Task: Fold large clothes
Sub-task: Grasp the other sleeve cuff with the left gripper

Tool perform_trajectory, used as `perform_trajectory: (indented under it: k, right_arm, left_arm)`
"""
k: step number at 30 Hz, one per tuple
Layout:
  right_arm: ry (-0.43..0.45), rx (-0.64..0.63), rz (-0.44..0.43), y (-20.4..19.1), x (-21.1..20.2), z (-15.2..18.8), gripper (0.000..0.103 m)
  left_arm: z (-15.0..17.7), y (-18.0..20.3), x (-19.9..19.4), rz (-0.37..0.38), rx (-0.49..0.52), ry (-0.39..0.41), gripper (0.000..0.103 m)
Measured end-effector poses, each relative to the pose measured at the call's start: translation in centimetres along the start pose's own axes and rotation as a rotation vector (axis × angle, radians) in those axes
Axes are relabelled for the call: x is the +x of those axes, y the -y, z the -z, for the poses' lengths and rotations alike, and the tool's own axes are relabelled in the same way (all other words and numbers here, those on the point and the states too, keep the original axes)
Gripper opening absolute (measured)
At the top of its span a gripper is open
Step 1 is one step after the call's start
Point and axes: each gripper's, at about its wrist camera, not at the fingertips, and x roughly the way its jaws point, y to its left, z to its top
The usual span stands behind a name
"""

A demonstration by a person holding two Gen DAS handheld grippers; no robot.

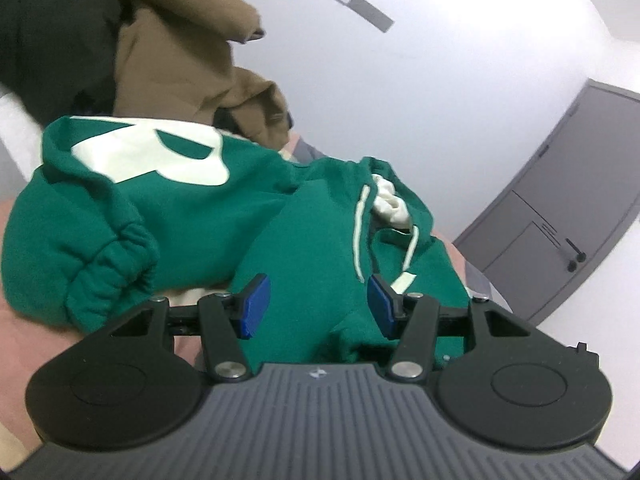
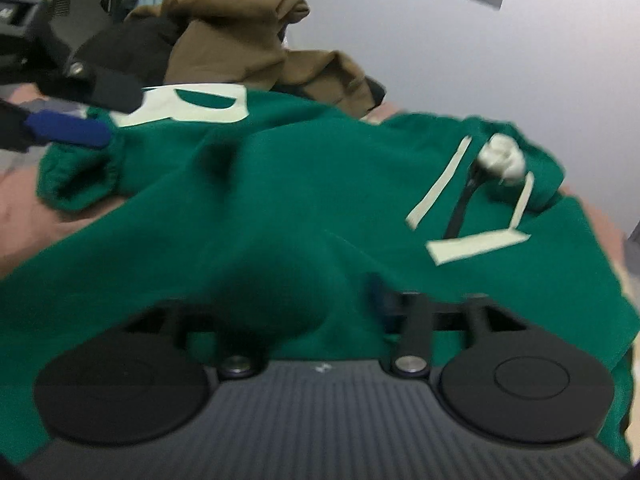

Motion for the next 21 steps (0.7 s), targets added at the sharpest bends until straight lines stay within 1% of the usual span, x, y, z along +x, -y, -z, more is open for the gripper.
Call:
perform_trajectory:
  k: [1, 3, 5, 8, 10, 12, 14, 16, 19, 21]
  right_arm:
    - [-0.016, 0.016, -0.018, -0.3, 0.5, 0.0, 0.067]
    - [-0.053, 0.057, -0.071, 0.2, -0.7, 0.3, 0.067]
    - [-0.069, 0.081, -0.097, -0.1, -1.5, 1.4, 0.067]
    - [-0.07, 0.115, -0.146, -0.2, -4.3, 2.7, 0.067]
    - [-0.056, 0.133, -0.162, 0.0, -5.5, 3.4, 0.067]
    - [-0.037, 0.171, -0.159, 0.8, -6.5, 4.0, 0.067]
    - [-0.012, 0.23, -0.148, 1.9, -6.6, 4.4, 0.067]
    - [-0.003, 0.285, -0.123, 3.0, -5.9, 4.7, 0.067]
    - [0.021, 0.325, -0.052, 3.8, -4.4, 5.0, 0.067]
    - [0.026, 0.349, -0.032, 4.0, -3.2, 5.2, 0.067]
  left_arm:
    - [0.1, 0.4, 0.0, 0.009, 0.013, -0.001, 0.06]
    - [0.4, 1.2, 0.2, 0.025, 0.048, -0.01, 0.06]
    - [0.9, 2.3, 0.3, 0.03, 0.089, -0.022, 0.06]
    - [1.7, 3.6, 0.6, 0.043, 0.128, -0.051, 0.06]
    - [2.3, 4.2, 1.0, 0.053, 0.14, -0.083, 0.06]
    - [3.0, 4.8, 1.6, 0.046, 0.156, -0.113, 0.06]
    - [3.8, 5.3, 2.3, 0.028, 0.183, -0.145, 0.06]
    - [4.4, 5.6, 3.1, 0.005, 0.195, -0.177, 0.06]
    - [5.3, 5.6, 4.5, -0.048, 0.22, -0.223, 0.059]
    - [5.9, 5.6, 5.4, -0.09, 0.246, -0.254, 0.059]
